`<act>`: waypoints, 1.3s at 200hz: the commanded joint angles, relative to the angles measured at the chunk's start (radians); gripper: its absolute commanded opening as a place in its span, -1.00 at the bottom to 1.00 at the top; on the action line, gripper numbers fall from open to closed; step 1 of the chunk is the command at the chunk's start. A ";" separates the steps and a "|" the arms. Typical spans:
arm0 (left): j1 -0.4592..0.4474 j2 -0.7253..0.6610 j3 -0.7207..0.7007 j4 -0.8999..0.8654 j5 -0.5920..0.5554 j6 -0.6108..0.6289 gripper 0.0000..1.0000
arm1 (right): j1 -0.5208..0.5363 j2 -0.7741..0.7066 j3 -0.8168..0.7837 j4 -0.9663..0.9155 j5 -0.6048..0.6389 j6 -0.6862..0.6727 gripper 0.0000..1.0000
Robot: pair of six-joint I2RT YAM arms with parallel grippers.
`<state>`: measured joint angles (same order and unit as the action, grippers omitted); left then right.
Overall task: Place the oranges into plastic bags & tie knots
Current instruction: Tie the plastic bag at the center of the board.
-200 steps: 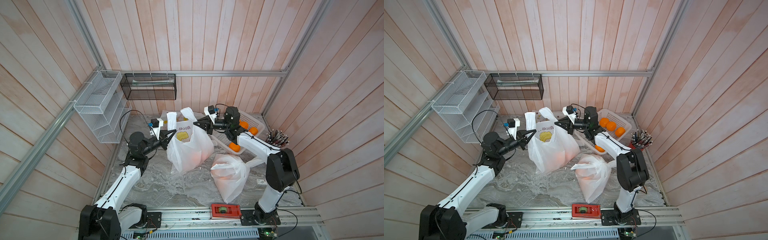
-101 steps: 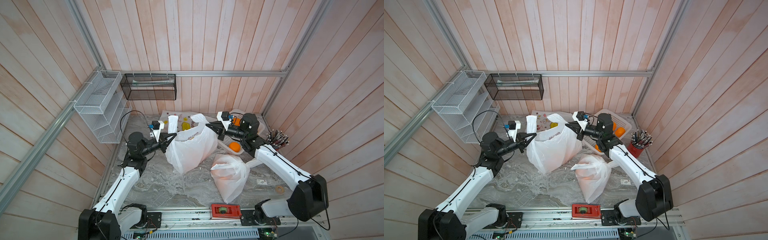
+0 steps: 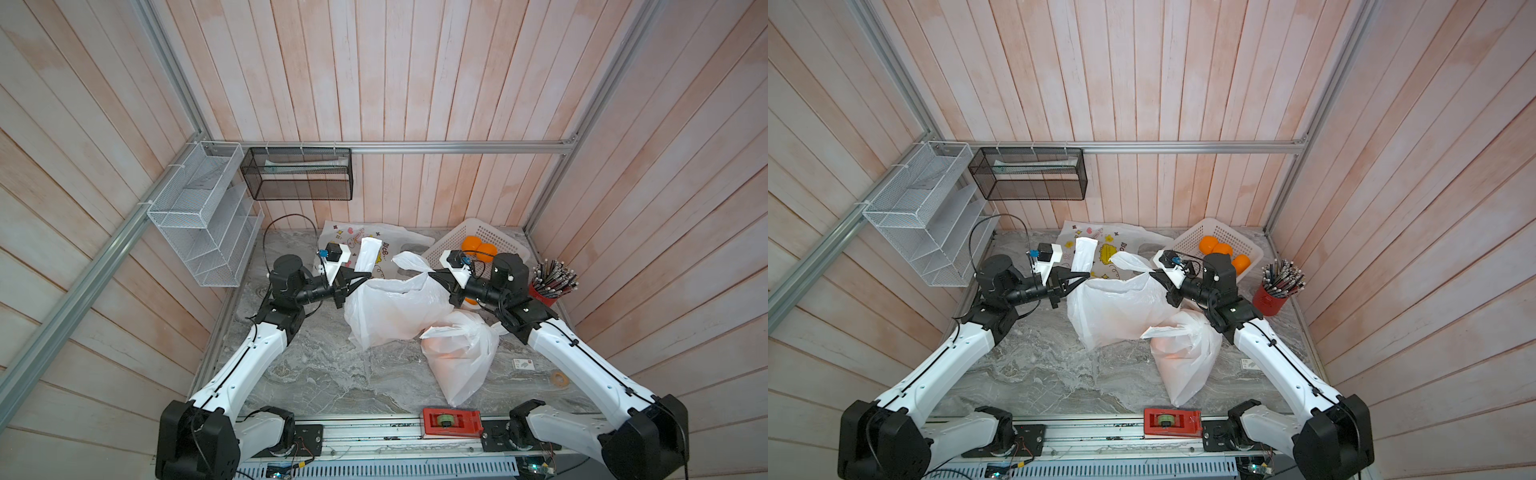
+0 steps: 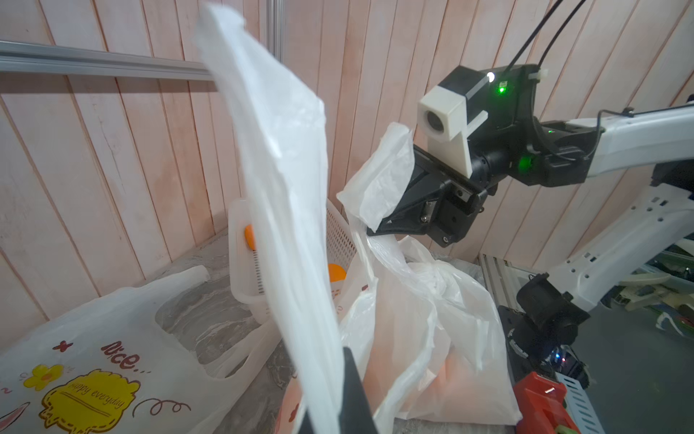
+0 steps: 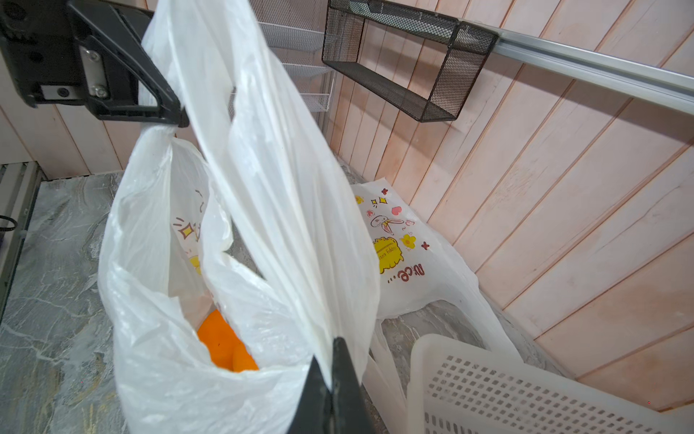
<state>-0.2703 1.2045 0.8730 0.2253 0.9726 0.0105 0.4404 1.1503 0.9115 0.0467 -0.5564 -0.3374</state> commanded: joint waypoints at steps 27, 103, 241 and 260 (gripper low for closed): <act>-0.057 0.056 0.058 -0.022 0.036 0.057 -0.82 | 0.029 -0.024 -0.002 0.019 -0.055 -0.009 -1.00; -0.116 0.100 0.082 -0.006 0.055 0.077 -0.40 | 0.083 0.031 0.051 0.012 -0.054 -0.026 -1.00; -0.166 0.165 0.164 -0.034 0.075 0.101 -0.27 | 0.116 0.123 0.135 -0.107 -0.010 -0.108 -1.00; -0.166 0.164 0.169 -0.048 0.071 0.108 -0.51 | 0.115 0.119 0.140 -0.130 0.016 -0.123 -1.00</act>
<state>-0.4324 1.3605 1.0107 0.2047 1.0401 0.0978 0.5491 1.2663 1.0180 -0.0299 -0.5755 -0.4305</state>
